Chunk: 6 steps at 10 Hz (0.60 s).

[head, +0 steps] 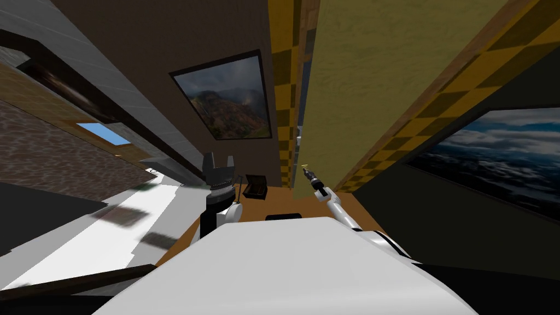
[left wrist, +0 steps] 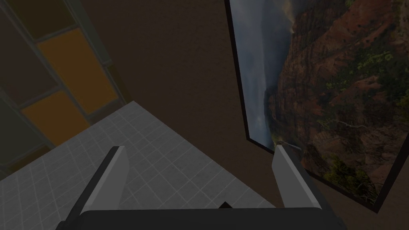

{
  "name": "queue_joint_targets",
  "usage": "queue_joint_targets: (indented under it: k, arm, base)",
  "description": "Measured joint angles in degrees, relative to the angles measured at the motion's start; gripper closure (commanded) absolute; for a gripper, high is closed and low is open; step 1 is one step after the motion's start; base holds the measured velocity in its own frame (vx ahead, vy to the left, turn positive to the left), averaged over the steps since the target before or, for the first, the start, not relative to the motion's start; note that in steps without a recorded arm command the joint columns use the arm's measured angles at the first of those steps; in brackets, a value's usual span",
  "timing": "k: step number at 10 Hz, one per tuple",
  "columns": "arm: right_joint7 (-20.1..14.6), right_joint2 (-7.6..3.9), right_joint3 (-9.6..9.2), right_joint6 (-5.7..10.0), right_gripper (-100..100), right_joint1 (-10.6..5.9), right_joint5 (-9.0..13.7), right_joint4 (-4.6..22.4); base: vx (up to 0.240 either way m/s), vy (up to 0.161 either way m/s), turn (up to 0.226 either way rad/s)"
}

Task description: Pull the door open

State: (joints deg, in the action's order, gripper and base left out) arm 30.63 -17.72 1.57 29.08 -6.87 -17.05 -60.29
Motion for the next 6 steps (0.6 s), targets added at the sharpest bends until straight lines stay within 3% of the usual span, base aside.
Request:
queue_joint_targets:
  k: [6]
  arm:
    - [-8.5, -0.28, -0.03, -0.6, 100, 1.12, 7.3, -1.3]
  base:
    - [-0.061, -0.049, 0.123]
